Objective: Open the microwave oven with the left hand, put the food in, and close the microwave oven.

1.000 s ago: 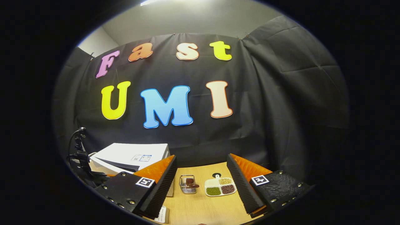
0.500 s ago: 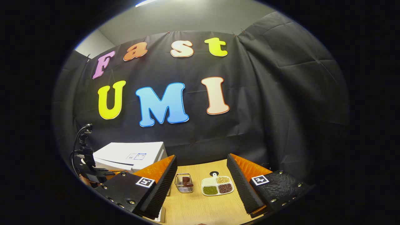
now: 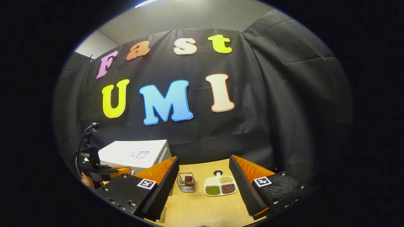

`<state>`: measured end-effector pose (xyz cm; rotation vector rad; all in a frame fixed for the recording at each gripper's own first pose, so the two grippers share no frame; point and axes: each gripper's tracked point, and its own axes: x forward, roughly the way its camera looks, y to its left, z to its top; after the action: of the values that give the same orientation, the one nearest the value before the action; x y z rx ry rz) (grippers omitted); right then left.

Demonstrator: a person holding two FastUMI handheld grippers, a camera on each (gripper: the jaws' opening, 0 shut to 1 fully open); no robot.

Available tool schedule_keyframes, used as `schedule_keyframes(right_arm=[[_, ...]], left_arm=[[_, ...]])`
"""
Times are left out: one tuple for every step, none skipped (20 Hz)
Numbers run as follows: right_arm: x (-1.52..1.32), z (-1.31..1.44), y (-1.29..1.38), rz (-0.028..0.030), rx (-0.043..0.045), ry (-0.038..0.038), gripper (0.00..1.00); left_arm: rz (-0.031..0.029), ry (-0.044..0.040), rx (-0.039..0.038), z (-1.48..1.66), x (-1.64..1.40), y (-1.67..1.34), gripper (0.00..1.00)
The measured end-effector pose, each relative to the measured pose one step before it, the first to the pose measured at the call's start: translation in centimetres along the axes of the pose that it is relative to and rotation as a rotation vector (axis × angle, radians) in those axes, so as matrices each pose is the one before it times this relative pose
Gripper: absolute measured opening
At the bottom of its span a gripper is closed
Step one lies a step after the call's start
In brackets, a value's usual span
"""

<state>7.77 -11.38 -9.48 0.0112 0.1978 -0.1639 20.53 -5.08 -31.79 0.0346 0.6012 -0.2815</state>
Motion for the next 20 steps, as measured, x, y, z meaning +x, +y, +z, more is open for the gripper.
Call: schedule_keyframes(right_arm=[[-0.074, -0.076, 0.164, 0.0013, -0.00072, 0.00097, 0.96], [-0.321, 0.111, 0.14, 0.00465, 0.00079, 0.00104, 0.96], [-0.439, 0.031, 0.115, 0.00781, -0.00138, 0.00021, 0.96], [-0.282, 0.189, 0.39, 0.00468, -0.00241, -0.00166, 0.96], [-0.155, 0.271, 0.46, 0.0079, -0.0012, -0.00593, 0.96], [-0.125, 0.447, 0.755, 0.01003, -0.00266, -0.00837, 0.96], [-0.024, 0.283, 0.721, 0.01069, -0.0053, -0.00748, 0.96], [-0.139, 0.352, 0.941, 0.01236, -0.00505, -0.00835, 0.96], [-0.224, 0.448, 0.993, 0.01301, -0.00287, -0.00903, 0.96], [-0.053, 0.737, 1.112, 0.01268, 0.00036, -0.0121, 0.96], [-0.135, 0.832, 1.145, 0.00972, -0.00089, -0.01272, 0.96], [-0.289, 0.746, 0.856, 0.00865, -0.0026, -0.01406, 0.96], [-0.08, 0.702, 1.158, 0.01018, -0.00664, -0.01083, 0.96], [-0.115, 0.626, 1.196, 0.01019, -0.00802, -0.00479, 0.96], [-0.126, 0.652, 1.239, 0.01498, -0.00163, -0.00362, 0.96], [-0.096, 0.627, 1.309, 0.01446, -0.00095, 0.00111, 0.96], [-0.199, 0.654, 1.065, 0.00931, -0.00082, -0.00348, 0.96], [-0.258, 0.843, 0.947, 0.0025, -0.0043, -0.00795, 0.96], [-0.271, 0.747, 0.967, 0.00296, -0.00514, -0.00683, 0.96], [-0.308, 0.939, 1.033, 0.00338, -0.00483, -0.01031, 0.96]], left_arm=[[0.00197, -0.00039, 0.01094, 0.005, 0.126, 0.167, 0.08], [0.00091, -0.00063, -0.00256, 0.039, -0.088, -0.073, 0.12], [0.0061, -0.01367, -0.00501, 0.422, -0.445, -0.002, 0.12], [0.0068, -0.02412, -0.00031, 0.949, -0.609, 0.192, 0.08], [0.00238, -0.0315, 0.00774, 1.335, -0.942, 0.031, 0.07], [0.01139, -0.03823, 0.02, 1.434, -1.296, 0.294, 0.07], [0.00823, -0.0391, 0.01956, 1.603, -1.538, 0.397, 0.08], [0.01852, -0.03804, 0.01691, 1.437, -1.746, 0.637, 0.07], [0.02583, -0.04176, 0.01297, 1.786, -1.785, 1.03, 0.08], [0.00888, -0.04567, -0.0058, 1.943, -1.852, 0.713, 0.07], [0.00713, -0.04296, -0.01071, 2.584, -2.709, 1.06, 0.11], [0.01866, -0.03638, -0.00261, 1.606, -1.147, 1.092, 0.4], [0.02984, -0.04259, 0.00665, 1.923, -1.156, 1.452, 0.68], [0.02673, -0.02315, 0.00284, 2.092, -1.661, 1.514, 0.97], [0.01282, -0.0185, -0.01121, 1.572, -1.132, 1.095, 0.96], [0.0104, -0.01157, -0.0164, 1.515, -1.042, 0.844, 0.95], [0.00851, -0.00634, -0.01573, 0.997, -0.938, 0.795, 0.99], [0.00751, -0.01136, -0.01025, 0.949, -0.936, 0.645, 0.98], [0.00744, -0.01425, -0.00688, 1.131, -0.779, 0.846, 0.96], [0.00055, -0.01501, -0.00643, 0.988, -0.819, 0.618, 0.99]])
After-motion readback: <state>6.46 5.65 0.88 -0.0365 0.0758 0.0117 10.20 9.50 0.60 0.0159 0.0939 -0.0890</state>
